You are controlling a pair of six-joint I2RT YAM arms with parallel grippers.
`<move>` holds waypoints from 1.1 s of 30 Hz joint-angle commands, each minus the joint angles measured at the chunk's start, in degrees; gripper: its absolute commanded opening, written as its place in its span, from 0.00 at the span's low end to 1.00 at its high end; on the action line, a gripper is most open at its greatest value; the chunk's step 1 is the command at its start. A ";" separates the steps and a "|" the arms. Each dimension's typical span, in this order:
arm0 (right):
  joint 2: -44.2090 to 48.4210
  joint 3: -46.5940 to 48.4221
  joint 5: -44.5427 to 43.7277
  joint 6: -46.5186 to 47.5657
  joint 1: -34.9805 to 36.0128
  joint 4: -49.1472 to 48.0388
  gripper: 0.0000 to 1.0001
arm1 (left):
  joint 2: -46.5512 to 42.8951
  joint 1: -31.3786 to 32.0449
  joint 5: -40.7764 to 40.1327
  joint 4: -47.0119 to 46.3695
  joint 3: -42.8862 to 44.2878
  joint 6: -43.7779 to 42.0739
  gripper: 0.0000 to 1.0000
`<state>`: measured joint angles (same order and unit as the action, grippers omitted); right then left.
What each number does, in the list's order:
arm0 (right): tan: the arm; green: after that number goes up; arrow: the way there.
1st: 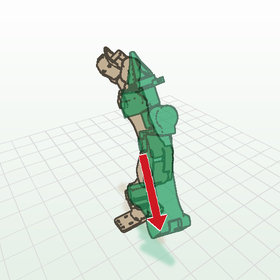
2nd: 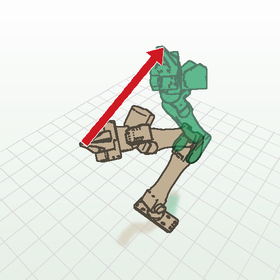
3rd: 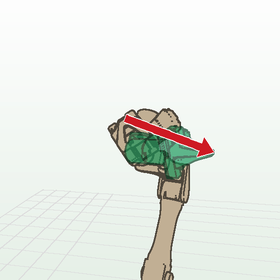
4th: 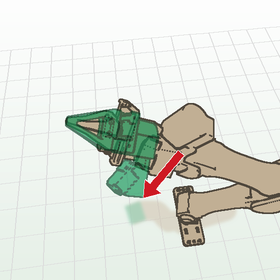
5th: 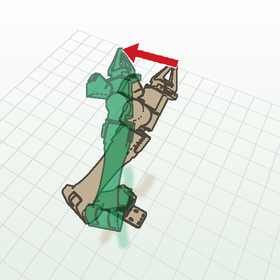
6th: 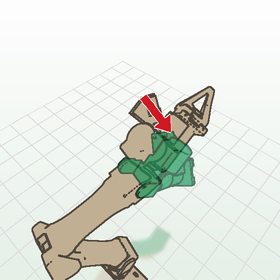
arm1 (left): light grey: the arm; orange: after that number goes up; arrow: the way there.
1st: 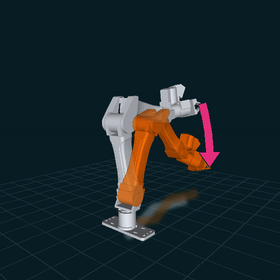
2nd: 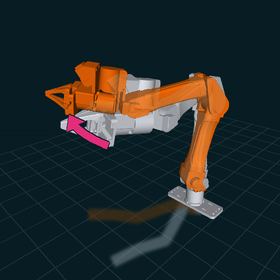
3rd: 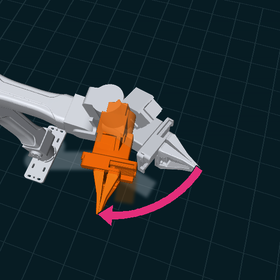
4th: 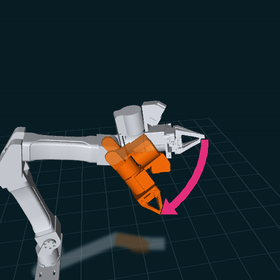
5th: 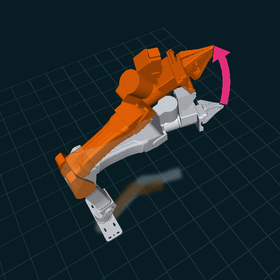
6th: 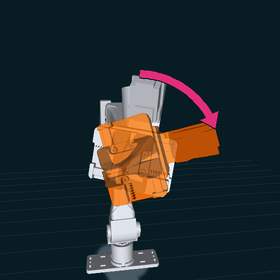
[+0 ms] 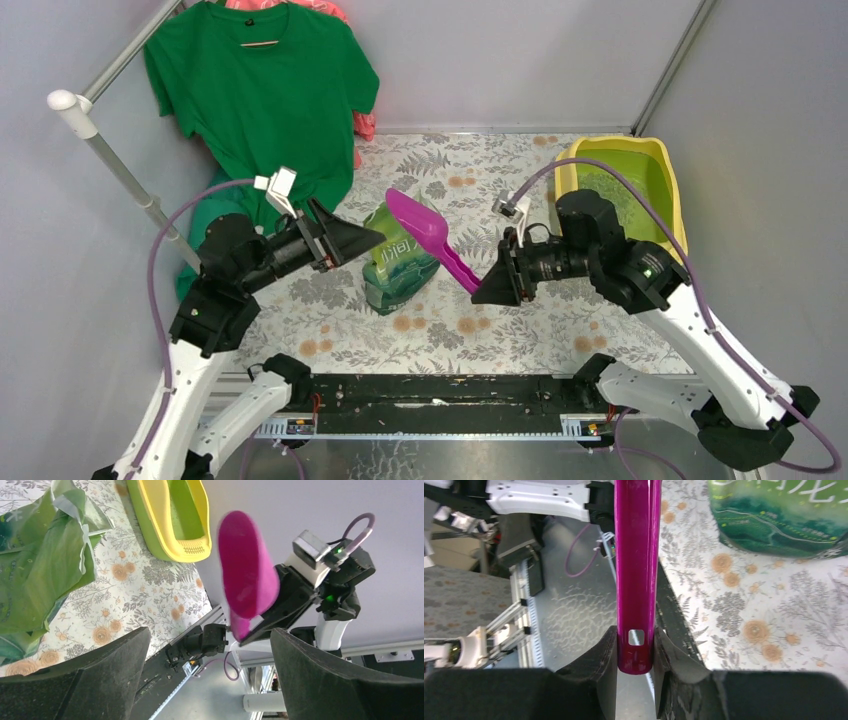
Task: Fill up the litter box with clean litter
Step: Pick up the spatula from the center of the board.
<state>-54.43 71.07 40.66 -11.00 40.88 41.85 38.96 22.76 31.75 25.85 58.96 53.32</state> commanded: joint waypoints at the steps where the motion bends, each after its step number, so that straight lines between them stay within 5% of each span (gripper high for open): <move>1: -2.73 3.61 -9.77 4.28 3.12 -1.78 0.00 | 2.55 0.09 -6.60 15.17 9.67 0.54 0.99; 6: -7.55 6.71 -16.38 6.79 9.36 -2.97 0.00 | 7.28 0.09 -8.12 23.32 16.85 1.06 0.99; 16: -6.35 7.17 -17.41 8.44 13.99 -6.76 0.00 | 9.57 -0.34 -9.48 22.55 19.37 2.99 0.98; 23: -6.65 5.34 -19.72 8.54 15.50 -6.39 0.00 | 5.58 -0.66 -0.40 8.50 8.93 11.12 0.96; 29: -7.78 4.88 -20.75 8.81 17.03 -7.14 0.00 | 4.39 -0.69 4.09 1.01 3.74 14.68 0.44; 33: -8.18 4.34 -21.93 8.83 17.86 -7.33 0.00 | 3.94 -0.84 4.77 -1.27 2.06 15.41 0.21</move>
<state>-62.92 75.11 20.36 -3.75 57.54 39.55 43.53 22.39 33.45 30.13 62.65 67.35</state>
